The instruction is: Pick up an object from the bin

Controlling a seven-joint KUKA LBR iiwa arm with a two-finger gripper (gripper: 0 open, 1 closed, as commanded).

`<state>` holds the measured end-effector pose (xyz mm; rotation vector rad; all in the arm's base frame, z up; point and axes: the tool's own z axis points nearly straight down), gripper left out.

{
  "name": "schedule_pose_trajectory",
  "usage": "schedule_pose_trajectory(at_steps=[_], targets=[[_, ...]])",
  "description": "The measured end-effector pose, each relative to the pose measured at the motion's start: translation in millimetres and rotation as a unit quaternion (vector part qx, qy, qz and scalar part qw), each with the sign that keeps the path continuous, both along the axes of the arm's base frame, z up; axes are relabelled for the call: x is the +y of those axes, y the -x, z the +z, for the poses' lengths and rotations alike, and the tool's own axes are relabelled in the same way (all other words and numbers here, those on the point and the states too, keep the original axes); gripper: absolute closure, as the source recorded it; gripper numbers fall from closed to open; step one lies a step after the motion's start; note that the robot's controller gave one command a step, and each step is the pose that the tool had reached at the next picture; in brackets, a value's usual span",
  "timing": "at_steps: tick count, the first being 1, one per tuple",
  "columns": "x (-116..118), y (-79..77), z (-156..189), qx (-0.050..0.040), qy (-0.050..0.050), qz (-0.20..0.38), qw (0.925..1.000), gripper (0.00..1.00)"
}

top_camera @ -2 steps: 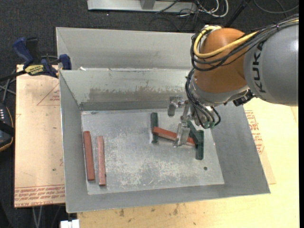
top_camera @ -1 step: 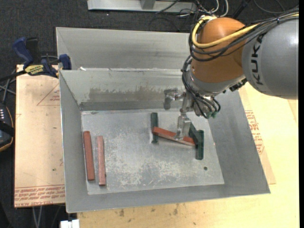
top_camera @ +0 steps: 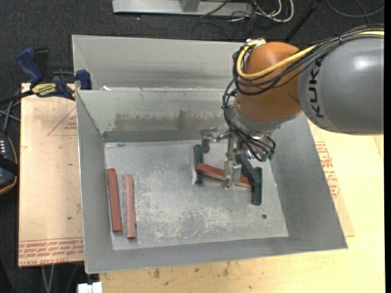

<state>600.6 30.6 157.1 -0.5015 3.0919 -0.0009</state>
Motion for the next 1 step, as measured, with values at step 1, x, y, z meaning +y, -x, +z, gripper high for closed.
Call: schedule_pose_trajectory(at_steps=[1], targets=[[-24.6,-24.9,-60.1,0.001,-0.002,-0.121,0.9927,0.0]])
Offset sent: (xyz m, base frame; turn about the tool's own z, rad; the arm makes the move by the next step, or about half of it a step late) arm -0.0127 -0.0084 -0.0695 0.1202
